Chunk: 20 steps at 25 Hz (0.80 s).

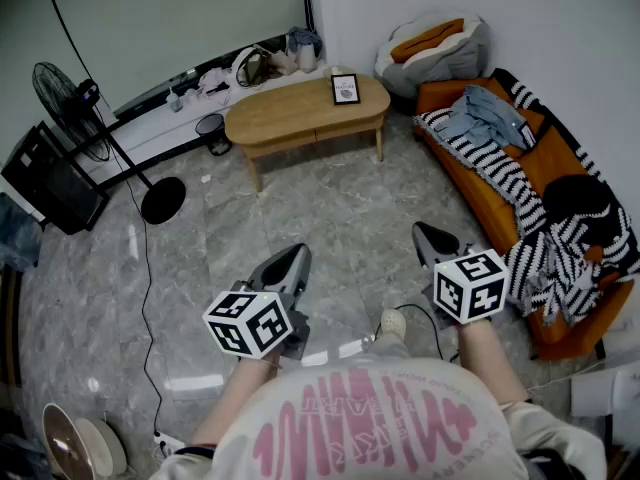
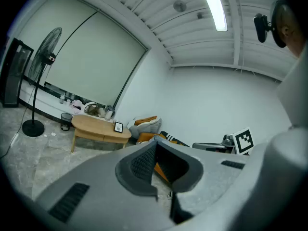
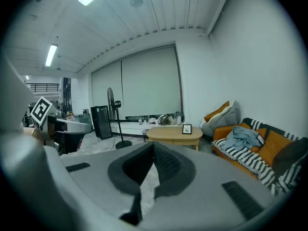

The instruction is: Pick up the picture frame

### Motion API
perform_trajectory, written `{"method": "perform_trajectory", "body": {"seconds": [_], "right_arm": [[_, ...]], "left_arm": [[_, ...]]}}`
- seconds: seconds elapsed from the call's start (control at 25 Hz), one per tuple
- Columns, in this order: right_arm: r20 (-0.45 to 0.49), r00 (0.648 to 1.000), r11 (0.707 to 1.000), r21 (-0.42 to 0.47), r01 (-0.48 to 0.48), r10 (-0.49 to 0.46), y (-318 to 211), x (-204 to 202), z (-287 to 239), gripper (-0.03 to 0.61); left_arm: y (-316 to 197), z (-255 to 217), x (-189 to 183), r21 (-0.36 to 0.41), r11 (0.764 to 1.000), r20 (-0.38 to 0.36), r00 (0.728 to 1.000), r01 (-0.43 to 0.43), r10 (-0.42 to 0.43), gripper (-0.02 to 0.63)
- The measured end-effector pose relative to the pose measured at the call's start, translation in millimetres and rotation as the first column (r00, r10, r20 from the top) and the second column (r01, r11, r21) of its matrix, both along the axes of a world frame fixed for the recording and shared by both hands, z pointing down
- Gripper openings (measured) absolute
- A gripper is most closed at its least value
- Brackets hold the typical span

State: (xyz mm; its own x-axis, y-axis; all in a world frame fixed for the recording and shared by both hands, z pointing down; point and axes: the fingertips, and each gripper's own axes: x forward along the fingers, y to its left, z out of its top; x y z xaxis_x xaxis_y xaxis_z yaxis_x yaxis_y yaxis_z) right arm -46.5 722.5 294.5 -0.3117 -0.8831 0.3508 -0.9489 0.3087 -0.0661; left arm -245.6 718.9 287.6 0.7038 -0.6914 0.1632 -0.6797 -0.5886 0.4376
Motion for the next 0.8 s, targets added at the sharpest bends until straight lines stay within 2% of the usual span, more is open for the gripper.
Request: {"method": "perform_trajectory", "body": {"seconds": [0.24,0.48,0.68,0.8], "right_arm": [[-0.02,1.0,1.0,0.001,-0.01,0.01,3.6,-6.7,2.0,0.006],[0.003,1.0,1.0,-0.02,-0.015,0.015,2.1,-6.7,5.7,0.006],[-0.007,1.0,0.999,-0.045,-0.018,0.018,-13.4,0.1,13.8,0.006],[0.019,0.999,0.999,-0.042,-0.025,0.026,-28.9,7.0,15.2,0.006]], "left_arm": [[3.8,-0.4,-11.3,0.012,1.0,-0.008,1.0,0.002,-0.002,0.003],[1.7,3.3,-14.5,-0.004,1.0,-0.013,1.0,0.011,-0.011,0.003],[-14.4,12.0,-11.4,-0.028,0.999,-0.017,0.999,0.026,-0.027,0.003],[-28.7,17.2,-6.1,-0.041,0.999,-0.011,0.999,0.03,-0.031,0.003]]}}
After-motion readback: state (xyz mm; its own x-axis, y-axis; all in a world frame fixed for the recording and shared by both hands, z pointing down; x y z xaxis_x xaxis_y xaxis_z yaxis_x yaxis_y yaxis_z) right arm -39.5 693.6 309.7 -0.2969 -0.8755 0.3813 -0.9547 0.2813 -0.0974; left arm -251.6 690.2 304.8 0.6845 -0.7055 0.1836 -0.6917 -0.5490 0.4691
